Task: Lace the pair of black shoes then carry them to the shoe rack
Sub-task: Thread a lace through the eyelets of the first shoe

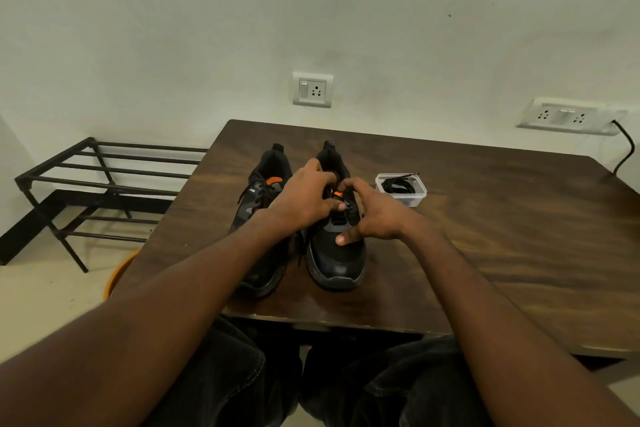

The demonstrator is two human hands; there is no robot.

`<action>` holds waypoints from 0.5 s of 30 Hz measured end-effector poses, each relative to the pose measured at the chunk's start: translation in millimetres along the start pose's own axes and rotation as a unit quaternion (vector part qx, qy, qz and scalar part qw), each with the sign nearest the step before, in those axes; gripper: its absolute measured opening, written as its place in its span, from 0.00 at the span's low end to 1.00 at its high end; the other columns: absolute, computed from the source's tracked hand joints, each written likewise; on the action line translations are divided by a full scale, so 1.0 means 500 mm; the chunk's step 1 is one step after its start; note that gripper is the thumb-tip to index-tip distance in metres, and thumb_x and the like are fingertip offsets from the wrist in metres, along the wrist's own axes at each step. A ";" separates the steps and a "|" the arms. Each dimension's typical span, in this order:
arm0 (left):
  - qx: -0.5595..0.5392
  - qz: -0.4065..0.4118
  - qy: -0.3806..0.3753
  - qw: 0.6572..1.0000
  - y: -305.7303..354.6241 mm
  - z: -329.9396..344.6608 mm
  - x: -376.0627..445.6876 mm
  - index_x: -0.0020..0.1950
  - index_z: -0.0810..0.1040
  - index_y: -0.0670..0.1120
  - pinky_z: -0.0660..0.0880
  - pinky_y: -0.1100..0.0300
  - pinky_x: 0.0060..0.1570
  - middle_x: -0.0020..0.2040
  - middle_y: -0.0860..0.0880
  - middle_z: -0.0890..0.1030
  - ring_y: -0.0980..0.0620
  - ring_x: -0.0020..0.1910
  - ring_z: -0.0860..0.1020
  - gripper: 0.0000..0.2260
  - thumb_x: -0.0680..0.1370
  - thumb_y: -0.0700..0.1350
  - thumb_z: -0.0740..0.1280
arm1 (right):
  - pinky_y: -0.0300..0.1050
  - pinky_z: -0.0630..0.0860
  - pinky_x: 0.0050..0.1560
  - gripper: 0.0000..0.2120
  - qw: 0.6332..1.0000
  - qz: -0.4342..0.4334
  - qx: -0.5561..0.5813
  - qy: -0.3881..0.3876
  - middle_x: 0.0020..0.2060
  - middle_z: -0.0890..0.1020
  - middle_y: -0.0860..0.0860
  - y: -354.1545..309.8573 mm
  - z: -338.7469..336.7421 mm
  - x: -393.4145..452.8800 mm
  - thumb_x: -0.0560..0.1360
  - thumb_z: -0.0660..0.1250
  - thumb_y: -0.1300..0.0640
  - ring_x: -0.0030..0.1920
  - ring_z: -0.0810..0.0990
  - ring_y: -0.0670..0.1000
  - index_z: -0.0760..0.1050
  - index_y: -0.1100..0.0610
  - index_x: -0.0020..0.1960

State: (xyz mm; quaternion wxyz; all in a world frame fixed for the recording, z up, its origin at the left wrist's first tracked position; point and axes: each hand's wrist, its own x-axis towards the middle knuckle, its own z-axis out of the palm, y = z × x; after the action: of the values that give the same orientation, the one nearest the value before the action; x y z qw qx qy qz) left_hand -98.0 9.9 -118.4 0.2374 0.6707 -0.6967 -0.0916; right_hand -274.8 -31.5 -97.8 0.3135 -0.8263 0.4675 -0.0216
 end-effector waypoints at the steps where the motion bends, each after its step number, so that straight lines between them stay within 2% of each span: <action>1: -0.003 -0.007 0.016 1.000 0.000 0.001 0.002 0.62 0.82 0.49 0.75 0.55 0.59 0.54 0.51 0.69 0.53 0.53 0.72 0.16 0.76 0.52 0.76 | 0.55 0.75 0.67 0.50 1.000 0.001 0.004 -0.002 0.74 0.73 0.51 0.000 -0.001 0.000 0.66 0.85 0.53 0.70 0.75 0.56 0.59 0.44 0.79; 4: -0.044 -0.044 0.034 0.997 0.005 0.003 0.007 0.54 0.85 0.49 0.74 0.58 0.55 0.54 0.51 0.70 0.54 0.51 0.72 0.09 0.77 0.50 0.76 | 0.56 0.76 0.66 0.50 1.000 0.004 0.013 -0.008 0.73 0.73 0.52 0.000 0.000 -0.001 0.66 0.84 0.54 0.69 0.76 0.57 0.58 0.43 0.79; 6: -0.075 -0.056 0.054 0.994 0.008 -0.001 0.009 0.46 0.85 0.48 0.72 0.60 0.50 0.50 0.51 0.73 0.57 0.46 0.73 0.02 0.78 0.46 0.74 | 0.57 0.76 0.67 0.50 1.000 0.004 0.014 -0.006 0.73 0.73 0.52 0.003 0.001 0.000 0.66 0.85 0.54 0.69 0.76 0.57 0.59 0.42 0.78; 8: -0.123 -0.077 0.080 0.986 0.009 -0.008 0.012 0.38 0.80 0.49 0.73 0.61 0.44 0.41 0.51 0.79 0.58 0.39 0.76 0.10 0.79 0.41 0.72 | 0.57 0.76 0.67 0.50 1.000 0.003 0.011 -0.001 0.73 0.73 0.52 0.004 0.002 0.000 0.66 0.85 0.53 0.70 0.75 0.57 0.59 0.42 0.78; 9: -0.163 -0.098 0.089 0.978 0.008 -0.012 0.014 0.37 0.78 0.49 0.73 0.61 0.42 0.39 0.51 0.80 0.59 0.37 0.78 0.12 0.80 0.40 0.71 | 0.57 0.76 0.68 0.51 1.000 0.002 0.010 0.001 0.73 0.73 0.52 0.003 0.002 0.000 0.65 0.85 0.53 0.70 0.75 0.58 0.59 0.43 0.79; 11: -0.236 -0.132 0.072 0.960 0.005 -0.017 0.018 0.41 0.77 0.48 0.78 0.59 0.45 0.43 0.49 0.84 0.57 0.43 0.82 0.10 0.82 0.41 0.69 | 0.55 0.75 0.66 0.52 1.000 0.001 0.013 0.005 0.74 0.73 0.52 0.001 0.003 0.001 0.65 0.85 0.52 0.70 0.75 0.58 0.58 0.44 0.80; 13: -0.301 -0.156 0.053 0.939 0.009 -0.016 0.016 0.47 0.76 0.47 0.83 0.52 0.52 0.47 0.46 0.85 0.52 0.47 0.85 0.07 0.84 0.42 0.65 | 0.52 0.75 0.64 0.52 1.000 0.003 0.009 0.012 0.73 0.74 0.52 -0.002 0.004 0.002 0.66 0.85 0.52 0.70 0.75 0.57 0.58 0.44 0.80; 15: -0.405 -0.198 0.064 0.890 0.013 -0.026 0.013 0.50 0.73 0.45 0.84 0.46 0.53 0.45 0.43 0.85 0.48 0.46 0.87 0.07 0.86 0.43 0.60 | 0.54 0.75 0.65 0.51 1.000 0.008 -0.002 0.016 0.73 0.74 0.52 -0.006 0.003 0.004 0.65 0.85 0.52 0.70 0.75 0.58 0.59 0.43 0.79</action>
State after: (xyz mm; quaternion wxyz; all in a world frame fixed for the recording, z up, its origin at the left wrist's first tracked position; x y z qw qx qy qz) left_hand -97.5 6.4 -102.7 0.5098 0.6448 -0.4348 -0.3678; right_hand -270.9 -31.2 -98.1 0.3048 -0.8225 0.4792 -0.0311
